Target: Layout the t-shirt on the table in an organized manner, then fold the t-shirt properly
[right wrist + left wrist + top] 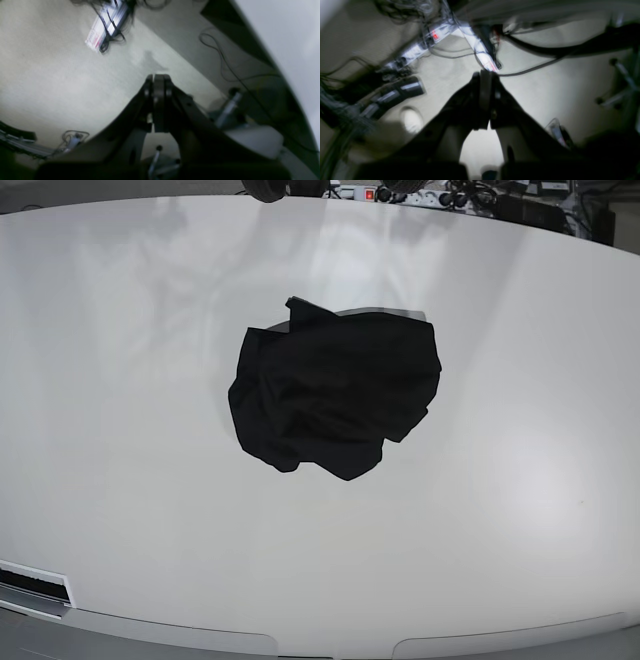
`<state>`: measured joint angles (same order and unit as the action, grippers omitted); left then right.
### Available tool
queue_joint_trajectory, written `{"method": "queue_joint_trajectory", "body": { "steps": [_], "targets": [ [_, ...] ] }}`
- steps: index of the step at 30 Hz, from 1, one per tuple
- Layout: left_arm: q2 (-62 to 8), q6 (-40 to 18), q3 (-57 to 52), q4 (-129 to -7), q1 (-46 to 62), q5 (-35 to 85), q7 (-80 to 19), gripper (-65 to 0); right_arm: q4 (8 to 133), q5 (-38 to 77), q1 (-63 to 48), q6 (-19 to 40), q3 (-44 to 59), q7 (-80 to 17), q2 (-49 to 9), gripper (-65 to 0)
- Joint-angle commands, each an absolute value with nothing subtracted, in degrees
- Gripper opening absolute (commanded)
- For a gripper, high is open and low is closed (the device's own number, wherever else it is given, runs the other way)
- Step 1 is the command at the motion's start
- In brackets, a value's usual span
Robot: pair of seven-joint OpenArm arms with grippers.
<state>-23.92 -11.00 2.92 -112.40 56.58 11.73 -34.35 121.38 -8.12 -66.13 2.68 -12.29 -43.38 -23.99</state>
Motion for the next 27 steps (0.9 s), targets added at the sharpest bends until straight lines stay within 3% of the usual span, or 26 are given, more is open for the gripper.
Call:
{"method": "queue_joint_trajectory", "body": {
  "steps": [1, 5, 10, 15, 20, 25, 27],
  "targets": [
    [-24.1, -11.3, 1.1, -116.0, 58.4, 12.3, -33.5, -65.0, 125.4, -9.8, -67.8, 1.8, -12.3, -42.3, -24.0, -65.0],
    [-24.0, -11.3, -5.9, -126.7, 58.2, 13.0, -33.5, -65.0, 135.0, -14.1, -68.5, 0.6, -12.3, -40.6, -24.0, -65.0],
    [-24.0, -11.3, -9.4, -132.3, 51.1, 13.0, -32.5, -65.0, 135.0, -14.0, -62.5, 3.7, -12.3, -31.1, -24.0, -65.0],
    [-24.0, -11.3, -9.3, -129.1, 42.0, 13.0, -29.6, -65.0, 135.0, 2.4, -49.1, 15.0, -12.4, -27.2, -23.5, -65.0],
    [-24.0, -11.3, -9.3, -124.8, 34.0, 12.9, -28.7, -65.0, 132.4, 6.1, -37.2, 17.1, -12.4, -26.3, -23.4, -65.0],
    [-24.0, -11.5, -9.3, -116.1, 27.4, 13.0, -28.5, -65.0, 123.1, 11.2, -27.2, 23.7, -12.5, -25.6, -19.7, -64.8],
    [-24.0, -14.2, -9.3, -111.7, 24.7, 13.0, -28.3, -65.0, 117.4, 12.2, -23.5, 26.0, -12.5, -25.6, -17.9, -55.4]
  ]
}}
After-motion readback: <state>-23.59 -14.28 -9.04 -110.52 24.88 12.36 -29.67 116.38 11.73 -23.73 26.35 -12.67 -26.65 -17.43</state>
